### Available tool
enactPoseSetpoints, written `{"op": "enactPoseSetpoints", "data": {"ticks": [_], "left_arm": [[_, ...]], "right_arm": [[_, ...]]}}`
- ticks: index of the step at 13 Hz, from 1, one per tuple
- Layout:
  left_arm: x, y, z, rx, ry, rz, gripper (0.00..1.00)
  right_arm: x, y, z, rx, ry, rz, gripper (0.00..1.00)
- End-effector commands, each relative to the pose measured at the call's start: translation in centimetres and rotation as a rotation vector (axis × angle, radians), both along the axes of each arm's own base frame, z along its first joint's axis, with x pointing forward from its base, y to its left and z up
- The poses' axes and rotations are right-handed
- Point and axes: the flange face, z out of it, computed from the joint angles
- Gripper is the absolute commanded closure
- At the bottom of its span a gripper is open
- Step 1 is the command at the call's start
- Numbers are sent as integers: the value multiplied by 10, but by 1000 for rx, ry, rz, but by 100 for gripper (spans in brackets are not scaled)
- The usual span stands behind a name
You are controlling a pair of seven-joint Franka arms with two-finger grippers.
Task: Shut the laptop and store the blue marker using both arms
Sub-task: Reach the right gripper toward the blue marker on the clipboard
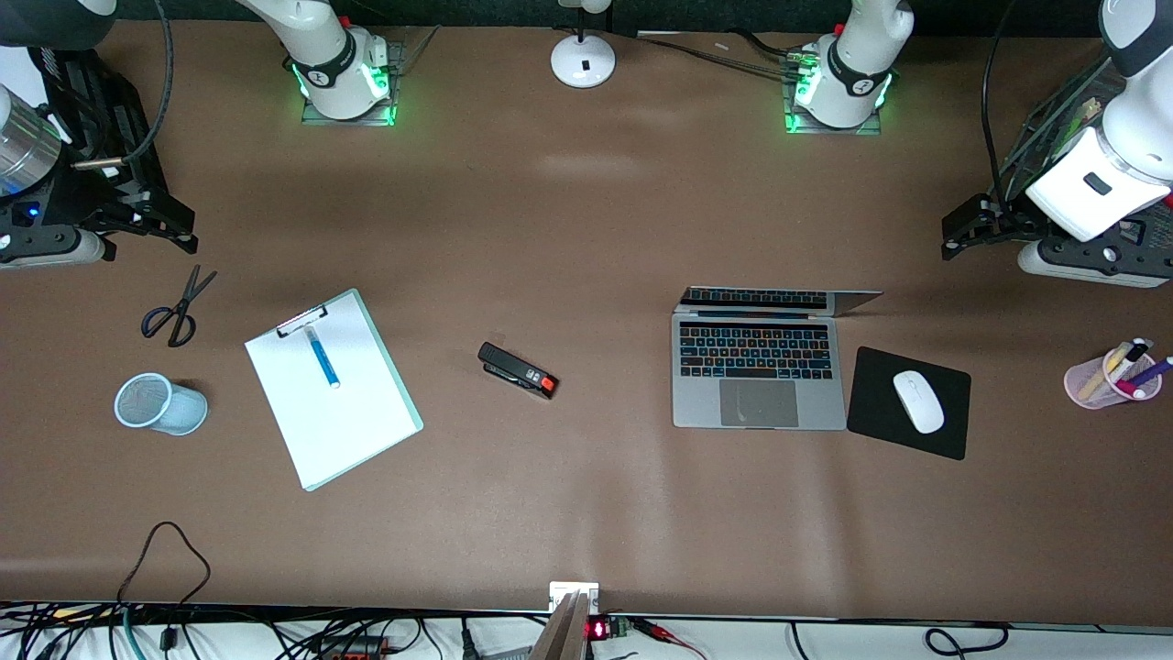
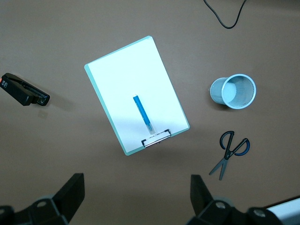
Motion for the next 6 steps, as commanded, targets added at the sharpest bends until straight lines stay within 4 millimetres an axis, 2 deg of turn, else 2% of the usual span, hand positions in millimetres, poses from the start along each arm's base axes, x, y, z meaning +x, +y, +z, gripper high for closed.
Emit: {"op": "enactPoseSetpoints", "data": {"ticks": [1,4,6], "left_arm": [[4,2,6,-17,8,-17,0],[4,2,6,-15,7,-17,0],[4,0,6,-17,8,-17,0]], "right_arm": [[0,-1,7,15,-2,15,0],[4,3,6,5,-22,21,0],[26,6,-43,0,50,25,0]]}}
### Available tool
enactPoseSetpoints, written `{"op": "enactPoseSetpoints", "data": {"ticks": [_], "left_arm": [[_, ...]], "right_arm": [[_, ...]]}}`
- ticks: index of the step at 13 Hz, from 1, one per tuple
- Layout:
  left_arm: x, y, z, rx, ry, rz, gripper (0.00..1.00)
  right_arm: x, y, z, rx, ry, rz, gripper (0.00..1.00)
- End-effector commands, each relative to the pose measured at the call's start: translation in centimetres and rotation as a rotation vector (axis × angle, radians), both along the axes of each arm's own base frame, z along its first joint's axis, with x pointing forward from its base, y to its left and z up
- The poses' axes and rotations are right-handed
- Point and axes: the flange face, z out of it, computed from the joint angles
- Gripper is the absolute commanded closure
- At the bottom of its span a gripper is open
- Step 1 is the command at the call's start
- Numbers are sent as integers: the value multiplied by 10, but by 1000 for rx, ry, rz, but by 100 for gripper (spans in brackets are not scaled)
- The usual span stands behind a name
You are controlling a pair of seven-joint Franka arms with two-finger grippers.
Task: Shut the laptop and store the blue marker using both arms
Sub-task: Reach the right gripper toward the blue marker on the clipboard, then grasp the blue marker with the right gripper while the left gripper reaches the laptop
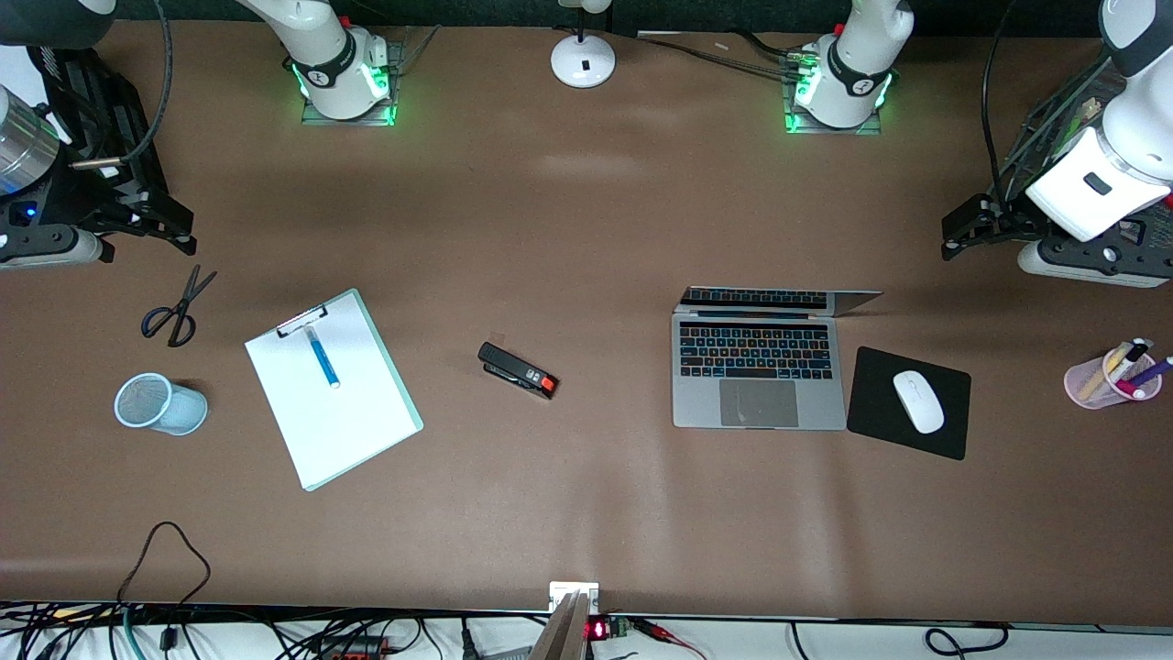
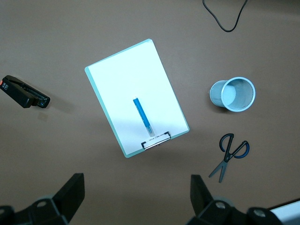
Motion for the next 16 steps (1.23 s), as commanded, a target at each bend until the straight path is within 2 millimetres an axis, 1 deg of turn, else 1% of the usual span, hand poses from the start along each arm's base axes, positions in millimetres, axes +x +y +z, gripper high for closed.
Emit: {"op": "enactPoseSetpoints", "data": {"ticks": [1,2,4,5,6,7,8,9,10,12,13,14,15,16], "left_arm": [[3,0,6,-17,8,-16,0],[3,-1,8,-19,7,-9,0],[0,-5,4,-22,42,-14,0],[-1,-5,5,-28,43,-11,0],[0,-7,4,-19,42,-17,0],[0,-6,4,-25,43,-16,0],[2,-3,-1,-29,53,-12,0],[9,-1,-18,-19,83,-22,0],[12,4,-26,-18,99,-27,0],[17,12,-34,-20,108,-34,2],[18,12,-35,-20,109,-33,20],[19,11,-33,-21,106,-33,39],[20,6,-36,-20,115,-41,64],[18,0,-37,-19,134,-49,86]], "right_arm": [[31,8,-69,-10,94,28,0],[41,14,-101,-18,133,37,0],[57,38,-147,-28,123,73,0],[64,46,-169,-37,122,88,0],[70,59,-198,-50,133,123,0],[75,65,-224,-58,140,166,0],[80,68,-243,-60,133,225,0],[83,69,-260,-62,135,270,0],[85,70,-274,-63,139,300,3],[84,71,-304,-65,175,333,20],[83,75,-322,-67,189,339,25],[81,79,-334,-69,182,348,30],[80,83,-342,-71,170,358,37],[80,83,-345,-73,170,365,37]]}}
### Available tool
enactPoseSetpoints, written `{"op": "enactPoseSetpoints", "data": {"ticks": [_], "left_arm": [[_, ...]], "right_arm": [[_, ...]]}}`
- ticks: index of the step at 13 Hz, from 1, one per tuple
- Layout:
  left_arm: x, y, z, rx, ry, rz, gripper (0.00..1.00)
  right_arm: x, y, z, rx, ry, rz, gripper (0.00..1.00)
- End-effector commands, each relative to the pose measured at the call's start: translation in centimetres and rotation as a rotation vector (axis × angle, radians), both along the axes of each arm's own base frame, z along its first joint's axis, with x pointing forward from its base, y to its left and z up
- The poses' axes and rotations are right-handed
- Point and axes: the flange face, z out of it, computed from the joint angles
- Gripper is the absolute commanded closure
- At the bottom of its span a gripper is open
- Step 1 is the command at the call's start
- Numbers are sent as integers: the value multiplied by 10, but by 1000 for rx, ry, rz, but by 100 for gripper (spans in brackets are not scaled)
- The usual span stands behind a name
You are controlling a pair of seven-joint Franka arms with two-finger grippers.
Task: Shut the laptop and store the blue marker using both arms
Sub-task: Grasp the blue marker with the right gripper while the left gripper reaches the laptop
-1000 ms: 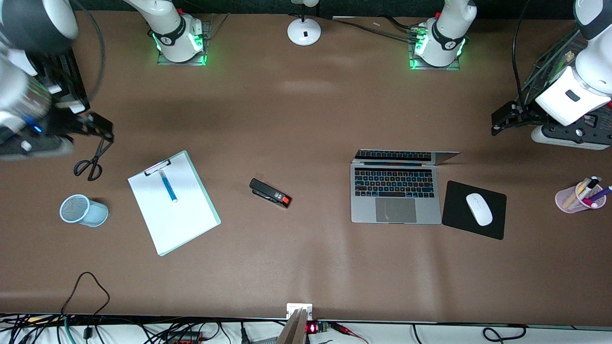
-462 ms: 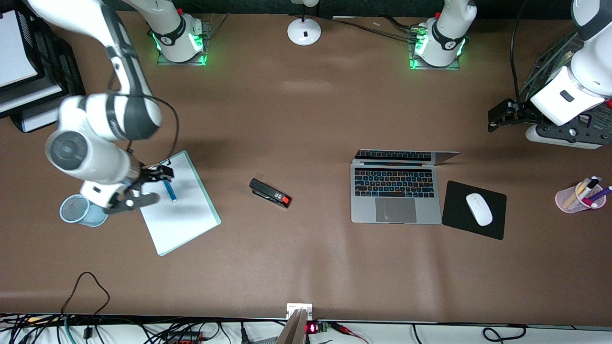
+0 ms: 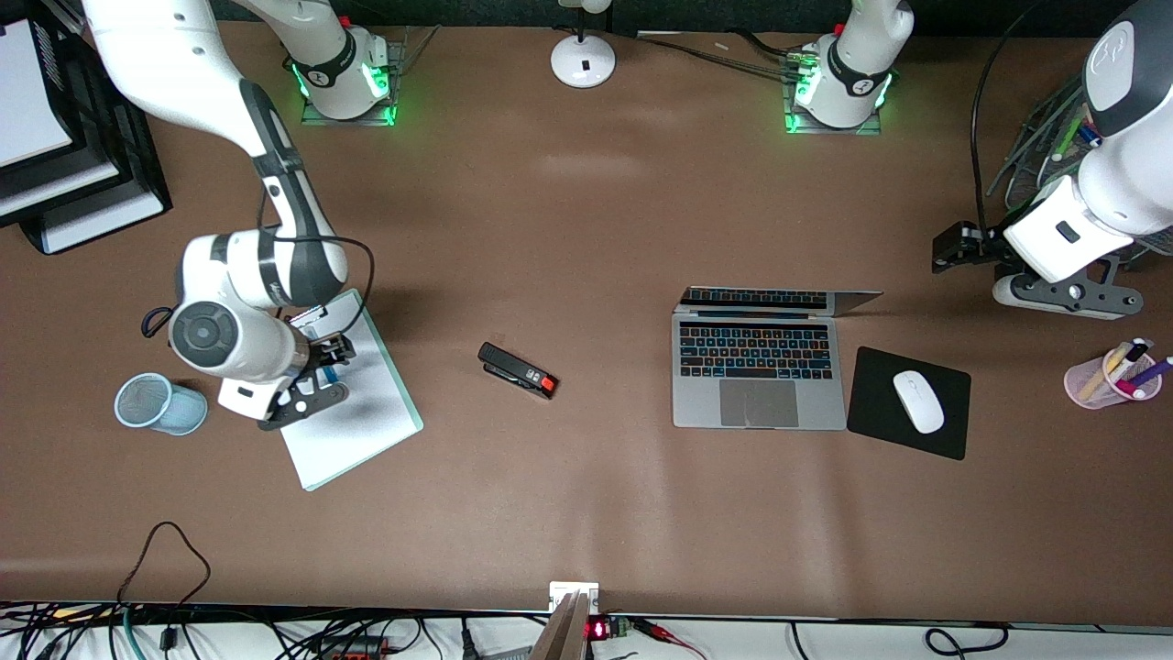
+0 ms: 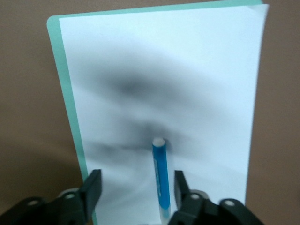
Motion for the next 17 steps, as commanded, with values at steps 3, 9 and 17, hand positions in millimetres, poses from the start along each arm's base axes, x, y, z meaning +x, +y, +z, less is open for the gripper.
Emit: {"op": "enactPoseSetpoints", "data": {"ticks": [3,9,17], "left_arm": [[-3,-23,9,-14,50,-39,97],[-43,-106,-11,53,205,116,99],[-75,-174,-121,51,163,155,99]], "right_arm": [[3,4,-12,-1,-25,74,43],[7,-18,-41,-19,-17,137,53],[6,-28,-62,-11,-6,97,80]]}}
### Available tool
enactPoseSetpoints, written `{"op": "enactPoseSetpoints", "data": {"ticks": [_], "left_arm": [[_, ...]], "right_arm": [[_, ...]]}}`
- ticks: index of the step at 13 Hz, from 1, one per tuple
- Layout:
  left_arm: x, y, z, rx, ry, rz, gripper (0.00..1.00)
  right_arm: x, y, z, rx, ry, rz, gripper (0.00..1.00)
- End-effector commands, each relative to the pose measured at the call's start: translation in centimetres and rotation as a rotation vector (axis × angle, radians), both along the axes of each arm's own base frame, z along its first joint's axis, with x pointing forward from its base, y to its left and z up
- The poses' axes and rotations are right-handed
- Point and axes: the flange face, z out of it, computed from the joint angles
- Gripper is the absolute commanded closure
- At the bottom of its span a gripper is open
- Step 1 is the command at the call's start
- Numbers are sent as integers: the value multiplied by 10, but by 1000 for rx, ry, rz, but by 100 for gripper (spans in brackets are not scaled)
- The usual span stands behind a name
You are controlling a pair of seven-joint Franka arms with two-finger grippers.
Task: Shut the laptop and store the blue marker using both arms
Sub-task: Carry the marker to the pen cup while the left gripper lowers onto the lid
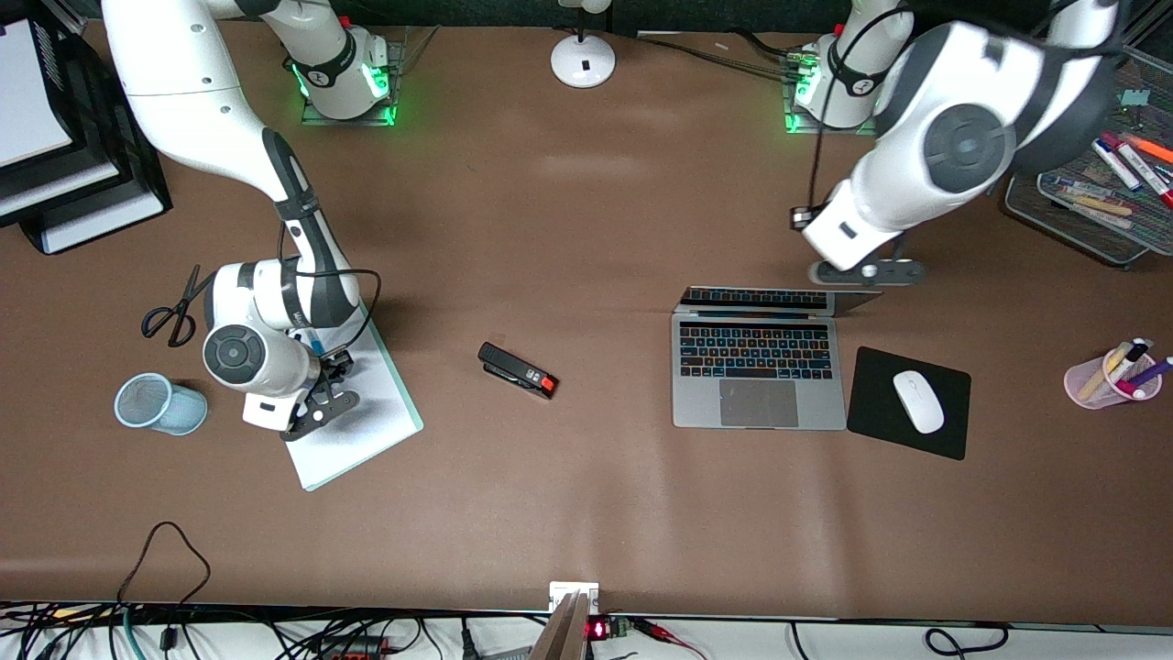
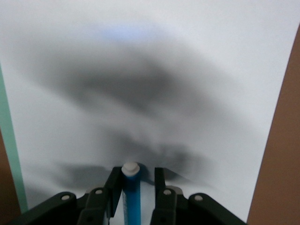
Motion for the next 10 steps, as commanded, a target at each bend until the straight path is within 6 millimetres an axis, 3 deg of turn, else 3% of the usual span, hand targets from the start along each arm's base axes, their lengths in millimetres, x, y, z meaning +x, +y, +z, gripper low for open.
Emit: {"op": "enactPoseSetpoints", "data": {"ticks": [1,2,4,6,8,10], "left_arm": [[-11,-7,-29,-18,-43,21,99],[-12,-7,-41,-22,-68,19,99],[-11,-7,-55,-34,-108,9,99],[-1,-5,-70,0,-156,-41,99],[9,-3,-79,30,-217,-94,99],[21,-2,-87,38,-278,-133,99]], "right_arm": [[3,-2,0,12,-12,-7,92],[3,-2,2,17,-14,-16,100],[10,-1,17,42,-29,-32,100],[21,-13,58,41,-38,-22,100],[41,-47,113,65,-44,14,100],[45,-80,163,115,-67,91,100]]}}
